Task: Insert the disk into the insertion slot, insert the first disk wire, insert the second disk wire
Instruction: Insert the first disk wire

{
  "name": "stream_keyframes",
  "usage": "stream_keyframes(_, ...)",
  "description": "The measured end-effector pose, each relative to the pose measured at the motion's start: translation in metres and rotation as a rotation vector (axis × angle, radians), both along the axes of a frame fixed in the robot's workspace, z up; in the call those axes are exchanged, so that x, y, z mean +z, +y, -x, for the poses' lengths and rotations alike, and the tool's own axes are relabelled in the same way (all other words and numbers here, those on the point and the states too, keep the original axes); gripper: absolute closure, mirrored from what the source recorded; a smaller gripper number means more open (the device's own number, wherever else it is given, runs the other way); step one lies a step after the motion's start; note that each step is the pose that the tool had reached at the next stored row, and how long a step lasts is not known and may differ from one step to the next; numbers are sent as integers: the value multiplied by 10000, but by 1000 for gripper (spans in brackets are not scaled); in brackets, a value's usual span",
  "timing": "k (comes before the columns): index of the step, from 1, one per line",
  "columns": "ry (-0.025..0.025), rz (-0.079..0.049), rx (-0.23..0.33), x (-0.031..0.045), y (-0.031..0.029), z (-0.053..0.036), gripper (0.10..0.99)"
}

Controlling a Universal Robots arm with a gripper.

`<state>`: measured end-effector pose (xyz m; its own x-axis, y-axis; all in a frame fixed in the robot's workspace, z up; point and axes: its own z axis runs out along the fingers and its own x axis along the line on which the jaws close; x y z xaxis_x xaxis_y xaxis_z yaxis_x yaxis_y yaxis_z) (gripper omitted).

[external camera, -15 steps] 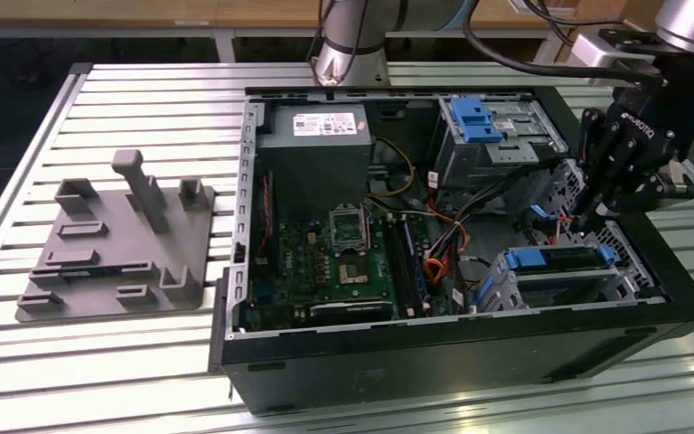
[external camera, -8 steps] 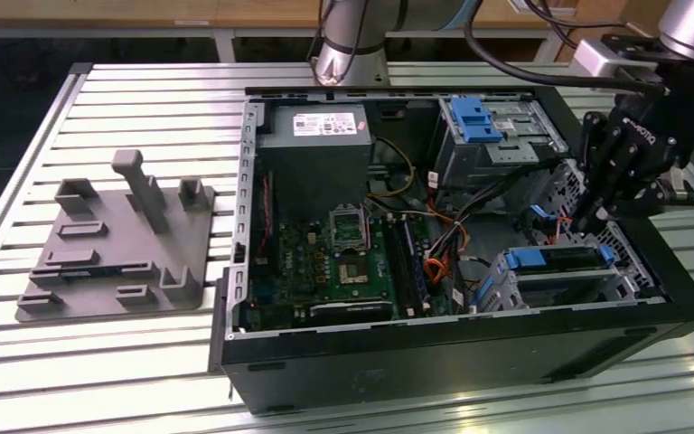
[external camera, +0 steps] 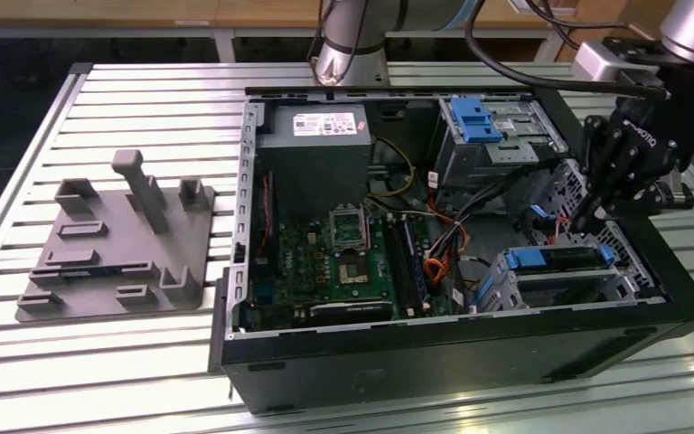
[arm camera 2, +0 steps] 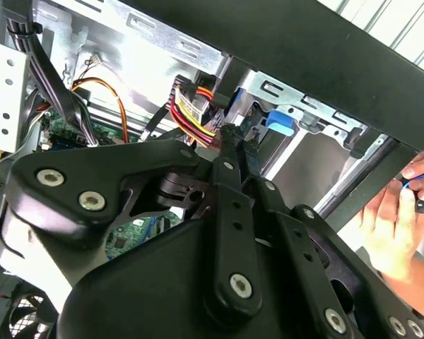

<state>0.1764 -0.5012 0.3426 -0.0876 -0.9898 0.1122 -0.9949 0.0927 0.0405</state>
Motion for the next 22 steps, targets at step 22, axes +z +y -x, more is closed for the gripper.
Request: stream_keyframes(22, -191, 87, 984, -2, 2, 52, 922)
